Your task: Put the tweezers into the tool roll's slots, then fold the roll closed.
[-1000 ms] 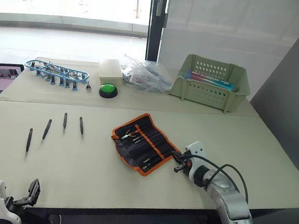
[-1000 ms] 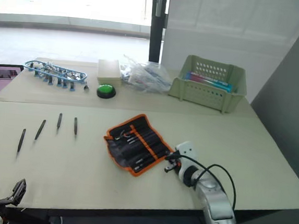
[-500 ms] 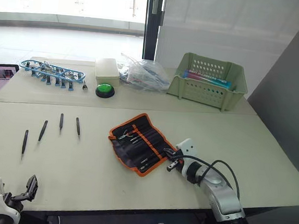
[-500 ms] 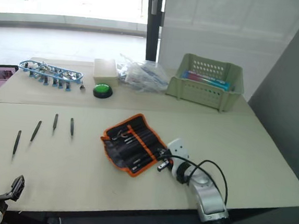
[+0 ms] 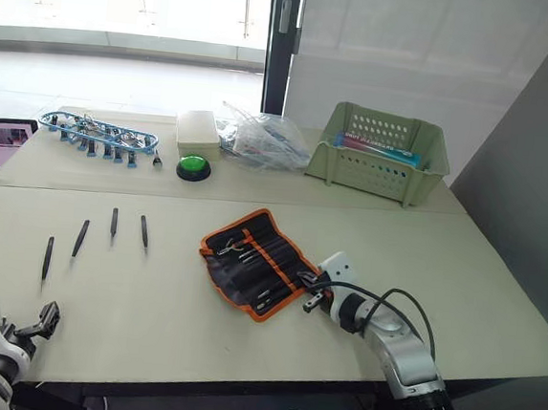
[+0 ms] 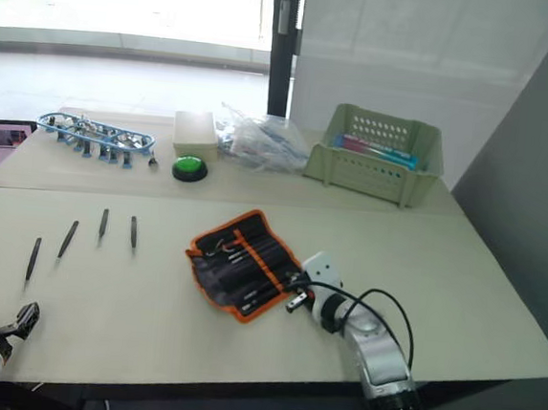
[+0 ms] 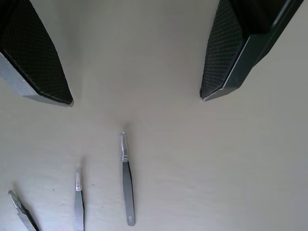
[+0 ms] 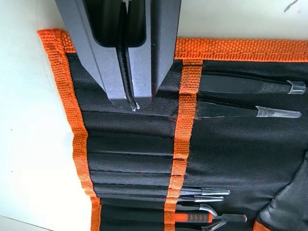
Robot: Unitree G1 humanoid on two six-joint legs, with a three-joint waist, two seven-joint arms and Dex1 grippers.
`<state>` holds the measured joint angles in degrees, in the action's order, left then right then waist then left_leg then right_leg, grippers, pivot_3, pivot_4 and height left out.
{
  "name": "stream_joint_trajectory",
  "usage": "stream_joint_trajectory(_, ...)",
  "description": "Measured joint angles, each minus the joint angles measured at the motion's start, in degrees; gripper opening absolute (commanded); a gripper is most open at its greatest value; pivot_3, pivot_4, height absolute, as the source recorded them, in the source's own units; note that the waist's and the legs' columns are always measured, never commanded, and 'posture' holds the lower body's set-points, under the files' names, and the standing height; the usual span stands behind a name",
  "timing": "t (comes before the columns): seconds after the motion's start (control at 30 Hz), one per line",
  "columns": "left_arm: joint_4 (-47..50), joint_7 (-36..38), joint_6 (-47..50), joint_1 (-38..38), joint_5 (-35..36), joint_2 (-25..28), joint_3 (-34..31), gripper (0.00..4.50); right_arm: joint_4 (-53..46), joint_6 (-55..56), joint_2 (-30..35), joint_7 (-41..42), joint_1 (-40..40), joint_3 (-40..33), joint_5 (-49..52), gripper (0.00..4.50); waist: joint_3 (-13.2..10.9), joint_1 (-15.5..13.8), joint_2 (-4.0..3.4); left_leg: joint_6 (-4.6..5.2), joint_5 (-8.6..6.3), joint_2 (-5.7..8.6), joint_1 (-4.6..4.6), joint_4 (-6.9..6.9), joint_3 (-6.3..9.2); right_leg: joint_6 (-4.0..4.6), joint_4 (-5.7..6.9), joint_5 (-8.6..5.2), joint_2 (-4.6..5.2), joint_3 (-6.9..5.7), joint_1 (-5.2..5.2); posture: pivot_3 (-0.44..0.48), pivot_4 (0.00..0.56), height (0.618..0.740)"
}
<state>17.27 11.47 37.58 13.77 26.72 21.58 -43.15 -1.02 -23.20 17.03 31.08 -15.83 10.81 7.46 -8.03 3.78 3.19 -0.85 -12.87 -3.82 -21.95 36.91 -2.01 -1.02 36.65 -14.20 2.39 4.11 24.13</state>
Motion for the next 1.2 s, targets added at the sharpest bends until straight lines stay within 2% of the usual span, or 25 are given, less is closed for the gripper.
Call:
stream_joint_trajectory(0.2,-10.6,1.5,-1.2,-7.0,-2.5,5.7,4.1,4.45,-0.5,-1.6,-0.3,-0.1,-0.3,-0.2,0.0,0.00,0.1,-0.5,-0.61,-0.01,-0.01,0.00,0.21,-0.17,0.00,0.10,0.19,0.02,-0.02,-0.04,0.01,0.000,0.150,0.740)
stream_joint_trajectory(0.33,-16.6,2.2,-2.4,-11.2,-3.4,7.4,5.9,3.35,-0.9,-2.4,-0.3,-0.2,-0.3,-0.4,0.1,0.00,0.2,-1.0,-0.89,-0.01,0.00,0.02,0.30,-0.19,0.02,0.12,0.22,0.04,-0.04,-0.04,-0.01,0.000,0.150,0.740)
stream_joint_trajectory(0.67,-29.4,4.9,-8.6,-19.0,-6.4,9.5,8.2,0.04,-2.0,-3.8,-0.6,-1.1,0.0,-0.4,0.1,0.00,0.2,-2.6,-1.46,-0.02,-0.01,0.09,0.31,-0.19,0.01,0.09,0.19,0.04,0.02,-0.06,-0.01,0.000,0.150,0.740)
stream_joint_trajectory(1.03,-30.6,6.1,-13.5,-19.6,-6.4,8.5,8.5,0.01,-2.8,-4.5,-0.6,-1.1,0.0,-0.6,0.1,0.00,0.2,-3.0,-1.38,-0.16,-0.09,0.08,0.10,-0.19,0.00,0.05,0.13,0.05,0.04,-0.10,0.03,0.000,0.150,0.740)
stream_joint_trajectory(1.2,-21.6,7.9,-15.8,-16.9,-6.9,9.0,11.0,0.01,-3.2,-4.5,-0.7,-1.1,0.0,-0.3,0.2,0.00,-0.1,-2.5,-0.50,-0.16,-0.07,-0.06,-0.12,-0.19,0.00,0.05,0.11,0.07,-0.04,-0.13,0.20,0.000,0.150,0.740)
